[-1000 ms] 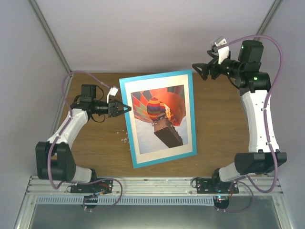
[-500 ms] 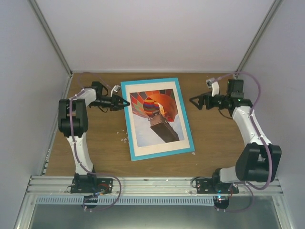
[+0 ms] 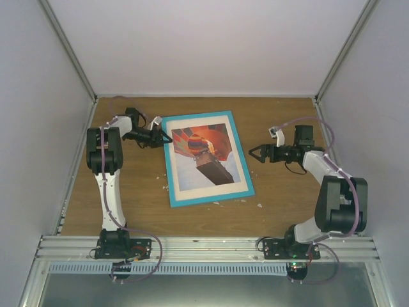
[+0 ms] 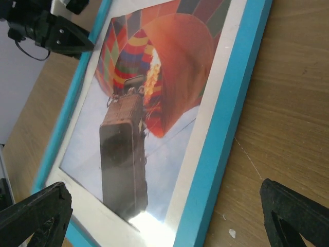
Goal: Put the photo into the frame
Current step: Turn over the photo frame at the center of the board, then adjust the photo frame at the center of the board.
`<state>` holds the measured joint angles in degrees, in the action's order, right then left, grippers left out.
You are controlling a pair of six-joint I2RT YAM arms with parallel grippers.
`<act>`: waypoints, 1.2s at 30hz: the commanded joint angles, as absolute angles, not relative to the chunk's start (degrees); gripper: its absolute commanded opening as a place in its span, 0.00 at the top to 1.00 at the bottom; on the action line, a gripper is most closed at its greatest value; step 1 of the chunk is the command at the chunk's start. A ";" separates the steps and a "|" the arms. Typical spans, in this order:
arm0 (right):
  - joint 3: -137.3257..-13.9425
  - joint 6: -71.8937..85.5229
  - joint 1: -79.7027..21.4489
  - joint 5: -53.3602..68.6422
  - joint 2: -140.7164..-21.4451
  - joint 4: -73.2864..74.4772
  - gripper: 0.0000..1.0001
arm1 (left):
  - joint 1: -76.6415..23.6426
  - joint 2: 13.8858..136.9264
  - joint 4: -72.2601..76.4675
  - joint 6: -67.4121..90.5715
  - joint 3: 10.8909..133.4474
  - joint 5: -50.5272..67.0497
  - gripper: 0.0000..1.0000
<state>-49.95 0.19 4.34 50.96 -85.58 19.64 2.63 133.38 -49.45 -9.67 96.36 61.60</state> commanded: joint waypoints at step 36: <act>-58.46 -16.44 -8.73 48.15 -81.51 28.28 0.00 | 7.04 90.53 -40.34 -23.05 82.95 32.76 0.01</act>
